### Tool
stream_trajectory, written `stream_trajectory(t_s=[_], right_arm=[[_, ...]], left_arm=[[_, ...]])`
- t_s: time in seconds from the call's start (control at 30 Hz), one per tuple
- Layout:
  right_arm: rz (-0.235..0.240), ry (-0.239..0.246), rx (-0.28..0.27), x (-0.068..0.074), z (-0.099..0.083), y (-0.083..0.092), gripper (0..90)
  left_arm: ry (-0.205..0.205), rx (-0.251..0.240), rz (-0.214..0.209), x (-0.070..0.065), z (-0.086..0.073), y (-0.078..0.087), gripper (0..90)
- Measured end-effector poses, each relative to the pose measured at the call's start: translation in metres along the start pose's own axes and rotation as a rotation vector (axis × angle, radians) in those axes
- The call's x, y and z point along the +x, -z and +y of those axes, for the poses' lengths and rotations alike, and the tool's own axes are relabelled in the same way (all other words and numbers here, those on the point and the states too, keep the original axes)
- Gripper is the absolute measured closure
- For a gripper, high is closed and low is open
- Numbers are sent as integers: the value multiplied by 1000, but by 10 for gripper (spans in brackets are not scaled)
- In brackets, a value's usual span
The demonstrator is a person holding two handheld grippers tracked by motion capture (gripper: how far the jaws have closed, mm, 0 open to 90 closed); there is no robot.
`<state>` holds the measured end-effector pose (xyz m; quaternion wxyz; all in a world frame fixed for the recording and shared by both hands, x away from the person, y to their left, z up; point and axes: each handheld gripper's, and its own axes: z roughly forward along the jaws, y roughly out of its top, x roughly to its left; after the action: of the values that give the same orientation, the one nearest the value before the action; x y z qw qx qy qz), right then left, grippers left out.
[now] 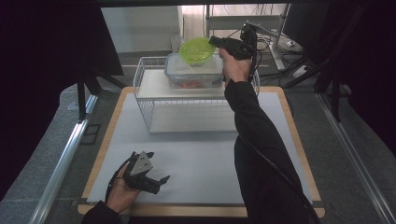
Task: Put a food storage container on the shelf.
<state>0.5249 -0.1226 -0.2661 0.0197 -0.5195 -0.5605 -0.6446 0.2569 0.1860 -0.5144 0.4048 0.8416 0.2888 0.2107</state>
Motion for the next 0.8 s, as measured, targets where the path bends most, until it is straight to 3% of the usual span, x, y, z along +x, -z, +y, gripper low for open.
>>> stream_trajectory(t_s=[0.1,0.27,0.43,0.53,0.6,0.73,0.8], right_arm=[[-40,26,-5,-3,2,-1,748],[-65,93,-1,-4,8,7,661],[-104,236,-6,4,15,40,657],[-132,353,35,9,8,57,797],[-127,425,86,14,-4,63,894],[-124,578,203,23,-37,50,899],[-136,628,227,26,-48,40,899]], left_arm=[[-5,3,-2,0,0,-1,12],[-13,12,0,-1,0,-1,12],[-17,18,-1,-2,1,-2,12],[-18,19,2,-3,1,-3,12],[-20,22,4,-3,0,-3,12],[-32,29,5,-3,1,-3,12],[-29,25,5,-3,1,-3,12]])
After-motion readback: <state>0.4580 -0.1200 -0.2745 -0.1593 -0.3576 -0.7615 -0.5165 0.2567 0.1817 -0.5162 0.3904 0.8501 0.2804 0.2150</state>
